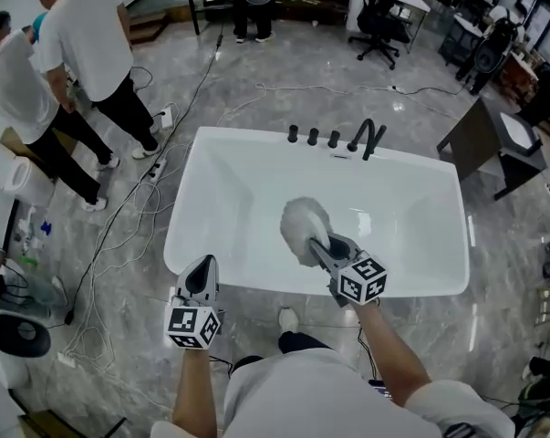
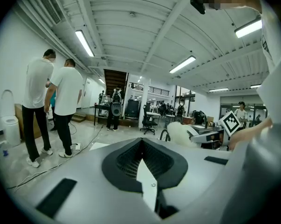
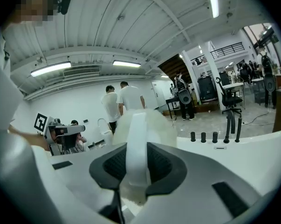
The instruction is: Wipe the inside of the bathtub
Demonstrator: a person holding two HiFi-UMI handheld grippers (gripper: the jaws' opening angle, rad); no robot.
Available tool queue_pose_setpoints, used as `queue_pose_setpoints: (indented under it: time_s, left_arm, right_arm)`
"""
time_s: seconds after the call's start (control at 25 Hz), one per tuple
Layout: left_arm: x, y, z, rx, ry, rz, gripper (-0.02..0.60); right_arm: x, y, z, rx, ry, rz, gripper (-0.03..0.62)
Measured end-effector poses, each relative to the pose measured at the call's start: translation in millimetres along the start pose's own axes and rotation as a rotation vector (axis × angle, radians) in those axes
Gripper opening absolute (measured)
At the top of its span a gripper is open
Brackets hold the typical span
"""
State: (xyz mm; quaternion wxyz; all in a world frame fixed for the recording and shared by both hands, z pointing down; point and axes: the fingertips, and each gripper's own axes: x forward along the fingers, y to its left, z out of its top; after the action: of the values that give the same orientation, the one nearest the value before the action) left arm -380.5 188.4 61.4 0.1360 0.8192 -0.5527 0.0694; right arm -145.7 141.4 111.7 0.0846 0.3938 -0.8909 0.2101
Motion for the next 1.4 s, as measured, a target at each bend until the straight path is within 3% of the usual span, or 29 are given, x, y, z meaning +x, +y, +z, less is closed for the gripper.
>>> queue_pose_setpoints:
  time_s: [0.24,0.76,1.16,1.4]
  left_arm:
    - [36,13,3,-0.005,0.02,0.041,0.008]
    - [96,82,-24,-0.032,0.07,0.058,0.008]
    - [200,178,-68,-0.003,0.075,-0.003,0.008]
    - [251,229,-97,-0.051,0.058,0.018,0.008]
  right_arm:
    - [37,-49,3,-0.02,0.055,0.013,0.095]
    - [159,-79,15,-0.083,0.086,0.042,0.097]
    - [312,-122,-7,-0.158,0.071,-0.045,0.097]
    - [380,-152,-34,-0.088,0.02,-0.157,0.097]
